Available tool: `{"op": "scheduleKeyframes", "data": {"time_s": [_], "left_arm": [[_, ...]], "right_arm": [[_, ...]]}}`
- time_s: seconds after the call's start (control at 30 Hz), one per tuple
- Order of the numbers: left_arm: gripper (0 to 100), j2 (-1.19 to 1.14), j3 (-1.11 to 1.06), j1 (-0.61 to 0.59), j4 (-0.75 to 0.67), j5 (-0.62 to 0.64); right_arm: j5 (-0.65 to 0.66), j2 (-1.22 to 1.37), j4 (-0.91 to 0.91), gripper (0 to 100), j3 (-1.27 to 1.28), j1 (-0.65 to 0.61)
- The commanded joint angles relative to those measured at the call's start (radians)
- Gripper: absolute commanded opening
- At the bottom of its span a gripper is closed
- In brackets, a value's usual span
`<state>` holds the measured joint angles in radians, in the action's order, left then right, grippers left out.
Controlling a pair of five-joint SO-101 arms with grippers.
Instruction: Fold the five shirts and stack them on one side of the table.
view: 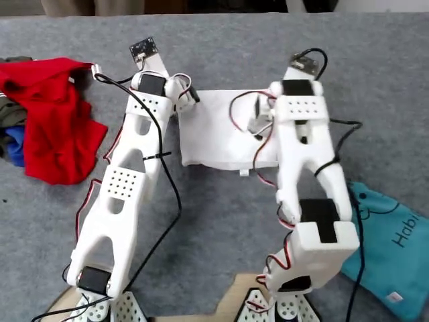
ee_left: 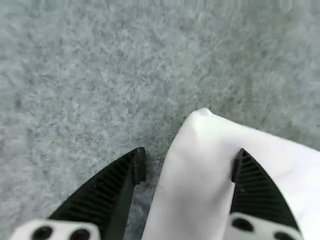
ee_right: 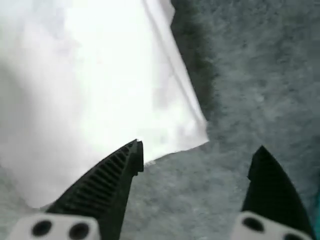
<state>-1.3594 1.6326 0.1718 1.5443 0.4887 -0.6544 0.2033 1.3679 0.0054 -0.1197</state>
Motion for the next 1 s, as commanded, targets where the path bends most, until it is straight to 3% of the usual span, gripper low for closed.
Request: {"op": "scheduleKeyframes", "data": {"time_s": [0.0, 0.2, 0.6, 0.83, 0.97], "left_arm": [[28, 0.022, 0.032, 0.006, -0.015, 0.011], [28, 0.022, 0.029, 0.003, -0.018, 0.023], [25, 0.016, 0.029, 0.014, -0.02, 0.017], [18, 0.01, 0.028, 0.018, -0.04, -0.021], [18, 0.01, 0.018, 0.018, -0.041, -0.021]], "right_arm": [[-0.094, -0.025, -0.057, 35.3, -0.004, -0.042], [-0.184, 0.162, -0.178, 35.3, -0.021, -0.062], [-0.184, 0.407, -0.183, 34.8, -0.179, -0.058], [-0.176, 0.424, -0.183, 12.9, -0.179, -0.054], [-0.175, 0.44, -0.183, 9.8, -0.18, -0.054]]}}
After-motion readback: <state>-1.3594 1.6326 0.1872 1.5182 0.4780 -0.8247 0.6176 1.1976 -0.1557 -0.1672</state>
